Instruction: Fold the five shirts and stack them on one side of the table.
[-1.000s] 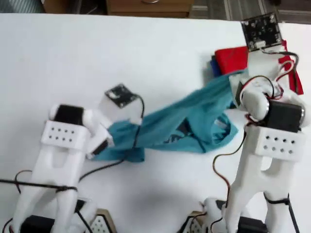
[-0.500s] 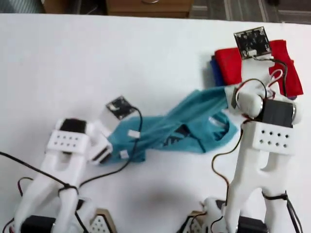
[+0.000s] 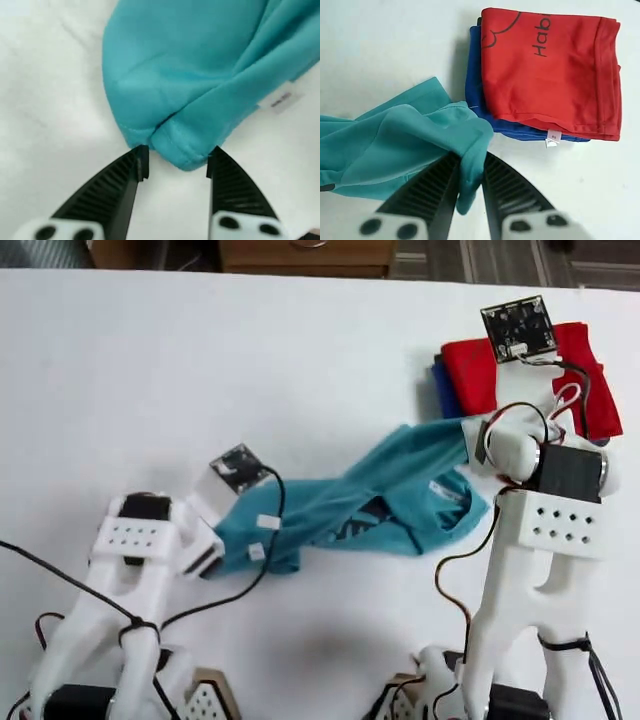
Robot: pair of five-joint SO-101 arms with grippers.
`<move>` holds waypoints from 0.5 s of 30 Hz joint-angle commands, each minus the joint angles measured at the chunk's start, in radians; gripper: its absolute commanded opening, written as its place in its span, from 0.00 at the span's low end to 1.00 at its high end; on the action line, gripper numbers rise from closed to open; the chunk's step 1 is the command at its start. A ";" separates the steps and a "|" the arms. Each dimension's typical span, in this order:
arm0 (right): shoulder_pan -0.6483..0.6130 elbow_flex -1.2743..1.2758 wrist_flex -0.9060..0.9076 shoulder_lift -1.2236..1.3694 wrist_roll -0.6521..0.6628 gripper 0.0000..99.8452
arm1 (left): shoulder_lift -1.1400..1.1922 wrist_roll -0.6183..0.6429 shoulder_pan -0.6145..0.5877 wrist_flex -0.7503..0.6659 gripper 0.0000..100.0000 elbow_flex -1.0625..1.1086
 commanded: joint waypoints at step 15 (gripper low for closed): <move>0.004 -0.008 -0.013 -0.033 0.008 0.02 | 0.153 0.064 0.101 -0.064 0.12 -0.028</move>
